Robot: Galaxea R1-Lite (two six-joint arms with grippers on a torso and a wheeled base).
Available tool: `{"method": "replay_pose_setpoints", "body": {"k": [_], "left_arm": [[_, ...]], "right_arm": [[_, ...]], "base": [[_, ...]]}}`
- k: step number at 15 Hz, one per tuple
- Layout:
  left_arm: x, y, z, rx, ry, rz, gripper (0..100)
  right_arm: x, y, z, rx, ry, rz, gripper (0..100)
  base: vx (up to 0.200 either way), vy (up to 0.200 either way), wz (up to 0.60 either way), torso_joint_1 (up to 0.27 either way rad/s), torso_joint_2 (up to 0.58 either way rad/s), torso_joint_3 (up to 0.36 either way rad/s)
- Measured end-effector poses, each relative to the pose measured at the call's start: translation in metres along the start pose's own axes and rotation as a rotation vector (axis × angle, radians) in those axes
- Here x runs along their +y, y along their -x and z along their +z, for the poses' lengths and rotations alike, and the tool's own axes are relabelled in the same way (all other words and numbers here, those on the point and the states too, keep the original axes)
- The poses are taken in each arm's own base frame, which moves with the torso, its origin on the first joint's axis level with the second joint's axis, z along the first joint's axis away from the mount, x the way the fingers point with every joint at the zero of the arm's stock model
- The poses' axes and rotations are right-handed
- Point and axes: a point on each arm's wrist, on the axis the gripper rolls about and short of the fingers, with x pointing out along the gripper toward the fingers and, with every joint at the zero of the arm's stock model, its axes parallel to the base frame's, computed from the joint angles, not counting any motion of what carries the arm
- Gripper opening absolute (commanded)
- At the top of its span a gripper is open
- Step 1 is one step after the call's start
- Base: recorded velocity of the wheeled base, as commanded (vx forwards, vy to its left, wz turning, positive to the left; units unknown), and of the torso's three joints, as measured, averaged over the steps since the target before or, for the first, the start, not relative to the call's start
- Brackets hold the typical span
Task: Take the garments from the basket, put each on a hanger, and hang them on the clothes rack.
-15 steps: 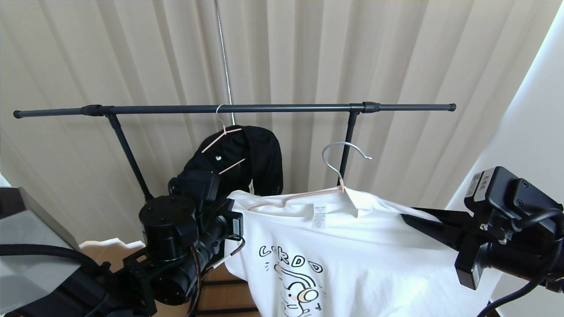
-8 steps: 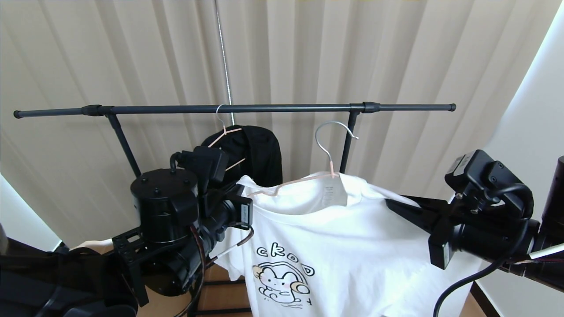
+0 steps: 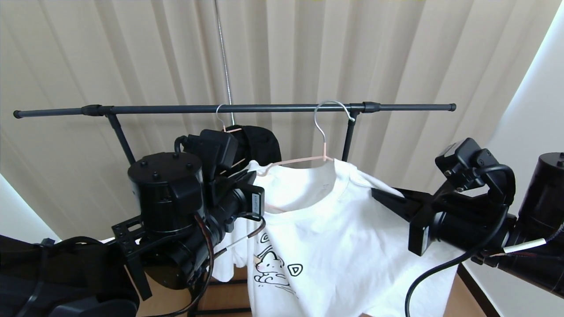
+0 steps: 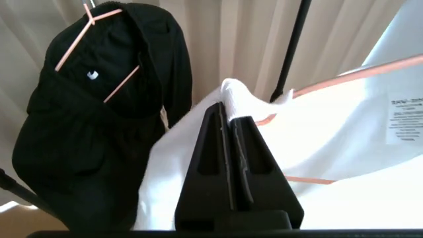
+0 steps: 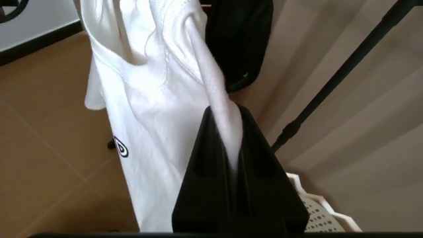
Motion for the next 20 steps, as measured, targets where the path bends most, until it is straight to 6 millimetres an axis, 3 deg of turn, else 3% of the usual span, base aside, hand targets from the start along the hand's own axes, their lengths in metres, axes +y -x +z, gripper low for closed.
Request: {"method": "replay_pose_setpoints", "body": {"k": [12,20], "left_arm": [[-0.027,-0.003,0.038,-0.054,0.024,-0.073,0],[-0.045,0.005,0.057,-0.078,0.040,-0.135,0]], "right_arm": [[0.016,-0.041,-0.011,-0.113,-0.102,-0.035,0],[0.023,-0.048,-0.015,-0.104,-0.146,-0.009,0]], "base": [[0.000,0.000,0.00,0.000,0.00,0.000],[0.000,0.000,0.00,0.000,0.00,0.000]]}}
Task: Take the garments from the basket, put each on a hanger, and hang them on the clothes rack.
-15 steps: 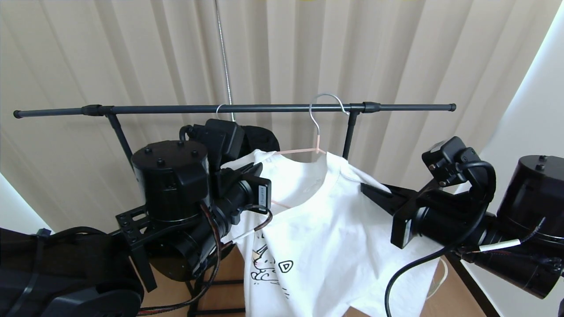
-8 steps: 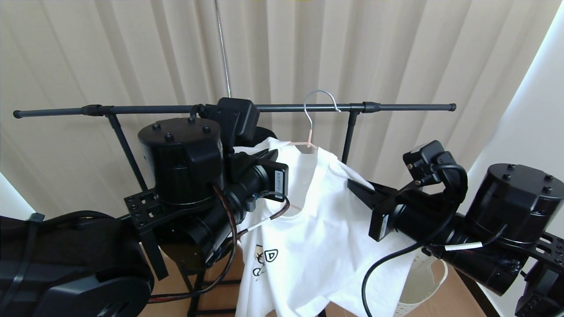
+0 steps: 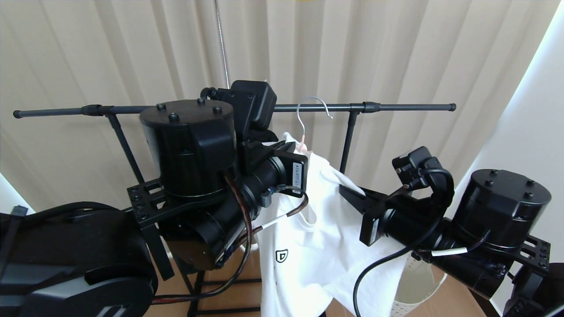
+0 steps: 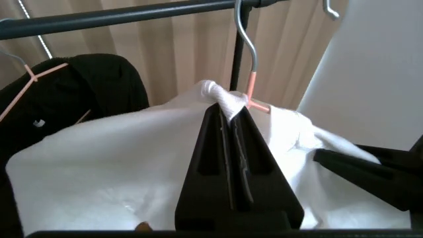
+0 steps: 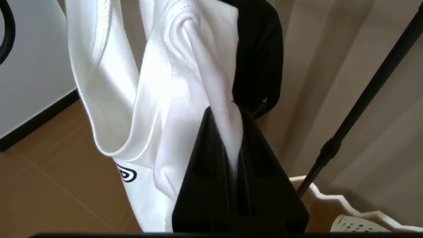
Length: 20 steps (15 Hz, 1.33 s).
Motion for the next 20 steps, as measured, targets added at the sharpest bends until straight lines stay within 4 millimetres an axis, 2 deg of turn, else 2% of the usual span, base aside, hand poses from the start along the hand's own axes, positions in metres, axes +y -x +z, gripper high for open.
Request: {"method": "replay_pose_setpoints", "body": {"k": [4,13,14,20], "left_arm": [[-0.001,0.002,-0.004,0.015,0.012,-0.002,0],[0.000,0.003,-0.011,0.069,-0.018,0.004,0],[0.000,0.003,-0.012,0.071,-0.019,0.005,100],[0.003,0.010,-0.015,0.079,-0.024,0.001,100]], "right_arm": [[0.001,0.002,0.008,-0.084,-0.003,0.004,0],[0.000,0.008,0.017,-0.123,-0.008,0.001,0],[0.000,0.008,0.017,-0.124,-0.008,0.001,0],[-0.004,0.008,0.017,-0.124,-0.010,-0.006,0]], "base": [[0.000,0.000,0.00,0.000,0.00,0.000],[0.000,0.000,0.00,0.000,0.00,0.000],[0.000,0.000,0.00,0.000,0.00,0.000],[0.000,0.000,0.00,0.000,0.00,0.000]]}}
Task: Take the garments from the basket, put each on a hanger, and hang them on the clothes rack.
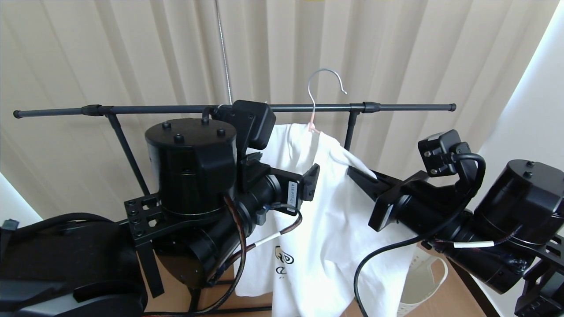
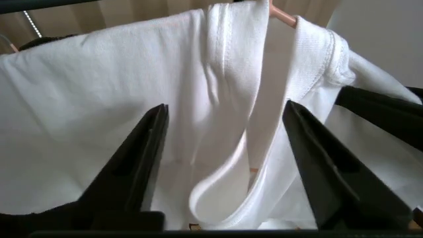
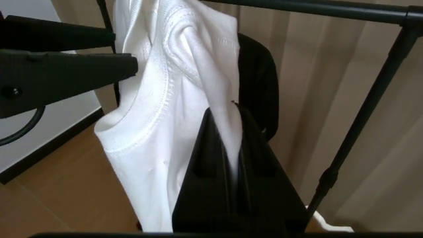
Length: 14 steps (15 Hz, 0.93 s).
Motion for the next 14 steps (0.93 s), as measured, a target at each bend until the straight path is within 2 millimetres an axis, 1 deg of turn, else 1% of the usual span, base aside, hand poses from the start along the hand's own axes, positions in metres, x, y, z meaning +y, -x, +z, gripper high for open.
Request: {"method": "replay_pose_setpoints", "body": {"k": [3,5,7,10,12,14], "left_arm": [[0.006,0.011,0.001,-0.002,0.001,0.001,100],[0.014,0.021,0.002,-0.008,0.003,0.008,100],[0.030,0.030,0.001,-0.006,0.007,0.018,100],[0.054,0.046,-0.008,0.019,0.008,0.007,100],[0.073,0.056,-0.023,0.063,0.006,0.021,100],[0.094,0.065,-0.030,0.078,0.018,0.020,100]], "right_arm": [[-0.009,0.000,-0.001,0.005,0.001,-0.005,0],[-0.017,0.003,0.000,0.005,0.003,0.019,0],[-0.025,0.008,0.002,-0.019,0.011,0.058,0],[-0.041,0.016,0.001,-0.033,0.020,0.106,0],[-0.056,0.022,0.001,-0.041,0.029,0.151,0],[-0.068,0.029,0.001,-0.054,0.041,0.187,0]], "base": [[0.000,0.000,0.00,0.000,0.00,0.000],[0.000,0.000,0.00,0.000,0.00,0.000],[0.000,0.000,0.00,0.000,0.00,0.000],[0.000,0.000,0.00,0.000,0.00,0.000],[0.000,0.000,0.00,0.000,0.00,0.000],[0.000,0.000,0.00,0.000,0.00,0.000]]}}
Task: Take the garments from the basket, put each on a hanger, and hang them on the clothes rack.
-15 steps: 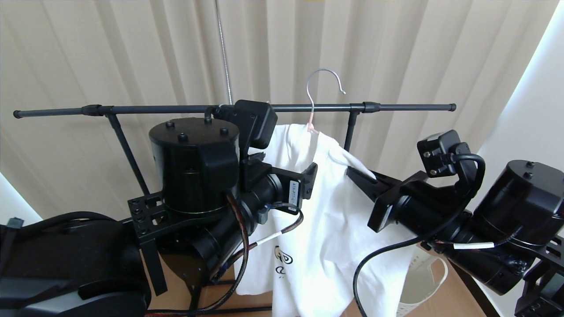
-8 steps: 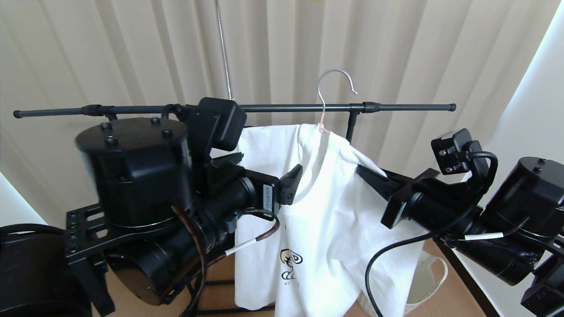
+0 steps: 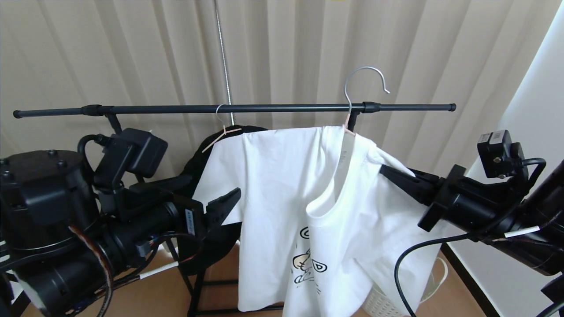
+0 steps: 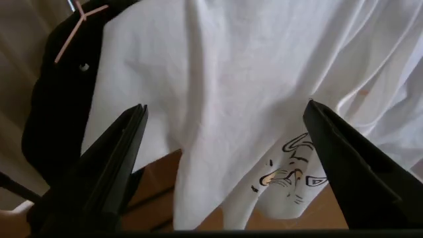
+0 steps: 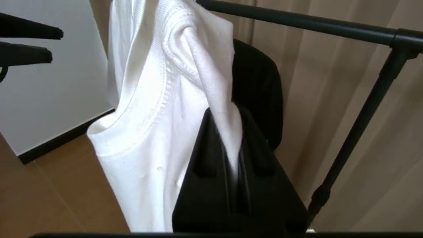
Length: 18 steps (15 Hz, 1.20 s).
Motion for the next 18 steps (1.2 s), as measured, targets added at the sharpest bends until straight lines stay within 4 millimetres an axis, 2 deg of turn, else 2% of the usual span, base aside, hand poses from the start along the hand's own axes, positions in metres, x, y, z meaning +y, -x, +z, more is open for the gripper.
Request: {"method": "replay_pose_setpoints", "body": {"k": [2,7,10,14,18], "left_arm": [[0.014,0.005,-0.005,0.011,0.010,0.018,100],[0.024,0.000,-0.013,0.048,0.017,0.016,100],[0.029,-0.013,-0.021,0.087,0.026,0.039,100],[0.030,-0.035,-0.020,0.033,0.037,0.045,100],[0.030,-0.054,-0.026,0.053,0.043,0.050,100]], "right_arm": [[-0.006,0.008,0.000,-0.009,0.011,0.018,0],[-0.006,0.015,0.000,-0.007,0.025,0.014,0],[-0.005,0.017,0.001,-0.012,0.029,0.015,0],[-0.001,0.020,0.004,-0.021,0.036,0.028,0],[0.001,0.022,0.007,-0.029,0.040,0.033,0]], "base": [[0.000,0.000,0.00,0.000,0.00,0.000],[0.000,0.000,0.00,0.000,0.00,0.000],[0.000,0.000,0.00,0.000,0.00,0.000],[0.000,0.000,0.00,0.000,0.00,0.000],[0.000,0.000,0.00,0.000,0.00,0.000]]}}
